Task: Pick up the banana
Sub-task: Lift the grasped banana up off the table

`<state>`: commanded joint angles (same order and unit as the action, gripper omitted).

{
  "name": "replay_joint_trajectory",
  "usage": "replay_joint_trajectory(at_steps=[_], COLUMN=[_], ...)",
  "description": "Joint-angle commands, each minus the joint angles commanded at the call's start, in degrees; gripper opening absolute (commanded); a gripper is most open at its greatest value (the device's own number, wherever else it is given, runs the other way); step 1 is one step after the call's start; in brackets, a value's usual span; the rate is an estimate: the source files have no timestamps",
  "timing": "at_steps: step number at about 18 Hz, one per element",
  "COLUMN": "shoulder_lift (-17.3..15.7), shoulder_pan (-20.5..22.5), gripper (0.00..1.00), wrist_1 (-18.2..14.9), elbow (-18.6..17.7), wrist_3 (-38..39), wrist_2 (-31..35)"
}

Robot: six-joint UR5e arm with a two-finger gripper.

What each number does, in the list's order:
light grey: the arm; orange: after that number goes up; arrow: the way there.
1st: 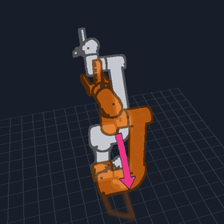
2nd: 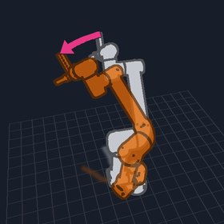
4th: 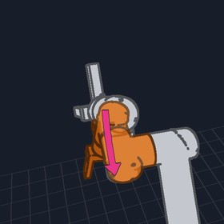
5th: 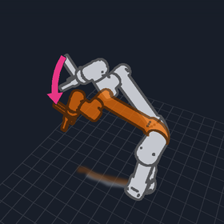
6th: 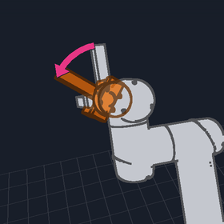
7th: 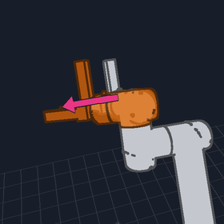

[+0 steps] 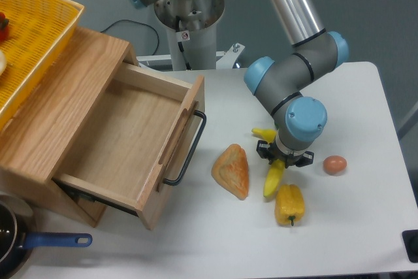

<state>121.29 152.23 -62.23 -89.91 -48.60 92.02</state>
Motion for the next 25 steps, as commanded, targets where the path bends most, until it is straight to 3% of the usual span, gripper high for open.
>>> replay_joint_trajectory(at_steps=[6,11,14,25], shoulder_lift=[-1.7,-4.9,-6.1,-12.9], shoulder_pan=[-0.7,-0.7,-1.0,-1.3], gripper=[0.28,0.28,0.28,0.28], wrist_1=[-6.9,-7.3,-9.5,-12.8], elbow=[3.1,3.6,4.2,4.7], wrist_3=[-5.1,-6.2,-6.4,-16.7], wrist_2=[4.5,3.2,1.8,-2.9])
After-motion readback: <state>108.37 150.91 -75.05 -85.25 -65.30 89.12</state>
